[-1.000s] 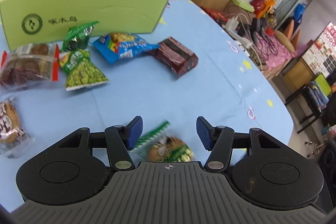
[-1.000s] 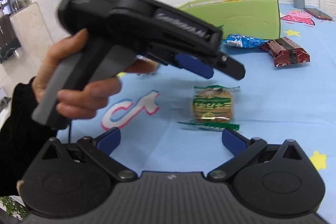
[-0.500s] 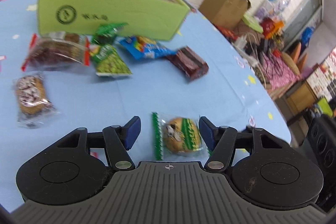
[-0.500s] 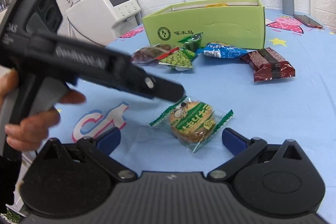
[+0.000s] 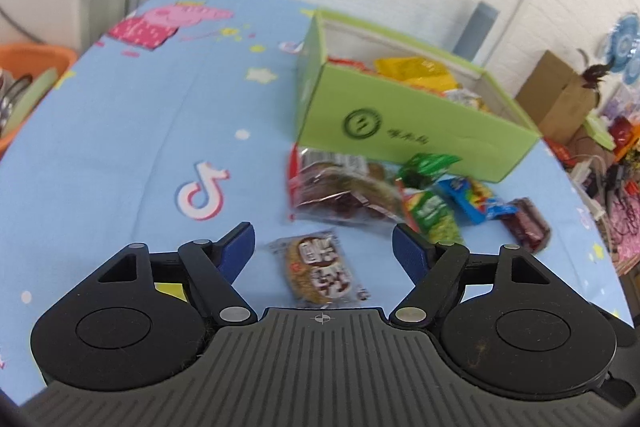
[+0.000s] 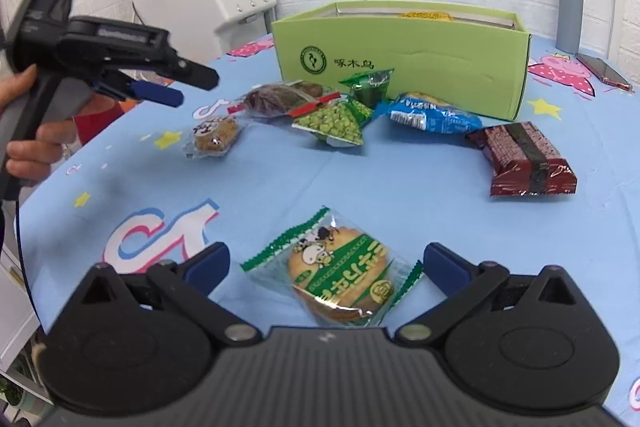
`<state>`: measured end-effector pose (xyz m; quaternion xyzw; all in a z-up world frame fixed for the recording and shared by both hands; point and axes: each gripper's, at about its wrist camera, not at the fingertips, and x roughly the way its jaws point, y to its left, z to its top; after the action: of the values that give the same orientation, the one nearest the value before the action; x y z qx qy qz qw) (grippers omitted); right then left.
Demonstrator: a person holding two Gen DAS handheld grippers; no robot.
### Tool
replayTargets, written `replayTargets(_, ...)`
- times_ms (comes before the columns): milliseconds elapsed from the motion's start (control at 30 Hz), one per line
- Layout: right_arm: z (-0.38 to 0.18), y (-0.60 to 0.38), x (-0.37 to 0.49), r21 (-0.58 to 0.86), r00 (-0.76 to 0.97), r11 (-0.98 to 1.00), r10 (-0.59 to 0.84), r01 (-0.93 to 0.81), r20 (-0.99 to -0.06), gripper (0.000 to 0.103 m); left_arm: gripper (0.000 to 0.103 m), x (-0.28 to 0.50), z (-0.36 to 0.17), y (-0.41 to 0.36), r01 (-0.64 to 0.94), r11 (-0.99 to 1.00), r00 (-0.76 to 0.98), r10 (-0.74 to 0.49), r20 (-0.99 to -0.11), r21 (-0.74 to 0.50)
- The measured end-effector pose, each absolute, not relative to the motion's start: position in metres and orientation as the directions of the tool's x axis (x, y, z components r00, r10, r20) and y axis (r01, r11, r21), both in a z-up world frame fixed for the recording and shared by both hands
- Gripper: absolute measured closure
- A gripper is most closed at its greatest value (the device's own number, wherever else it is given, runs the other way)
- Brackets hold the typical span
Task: Organize snacks
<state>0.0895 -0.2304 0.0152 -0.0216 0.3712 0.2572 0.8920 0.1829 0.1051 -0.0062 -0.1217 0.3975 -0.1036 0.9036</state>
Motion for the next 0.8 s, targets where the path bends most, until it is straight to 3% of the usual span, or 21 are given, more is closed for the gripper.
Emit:
replayTargets(167, 0.021, -0.224, 0.073, 0.125, 0.603, 0.867, 0.432, -0.483, -0.670, 0.001, 0.037, 0.185, -0.025, 0.093, 0.111, 0.948, 0.626, -0.299, -0.720, -0.298)
replayTargets(467, 0.012, -0.204, 0.096, 0.072, 0.563, 0.838, 0.425, -0.542, -0.709, 0.001, 0.037, 0.187, -0.036, 0.076, 0.125, 0.972, 0.629, -0.234, -0.742, -0.201)
replayTargets(800, 0.008, -0.207, 0.090, 0.026, 0.563, 0.794, 0.454, -0.608, -0.691, 0.001, 0.037, 0.184, -0.040, 0.059, 0.134, 0.987, 0.648, -0.157, -0.745, -0.091)
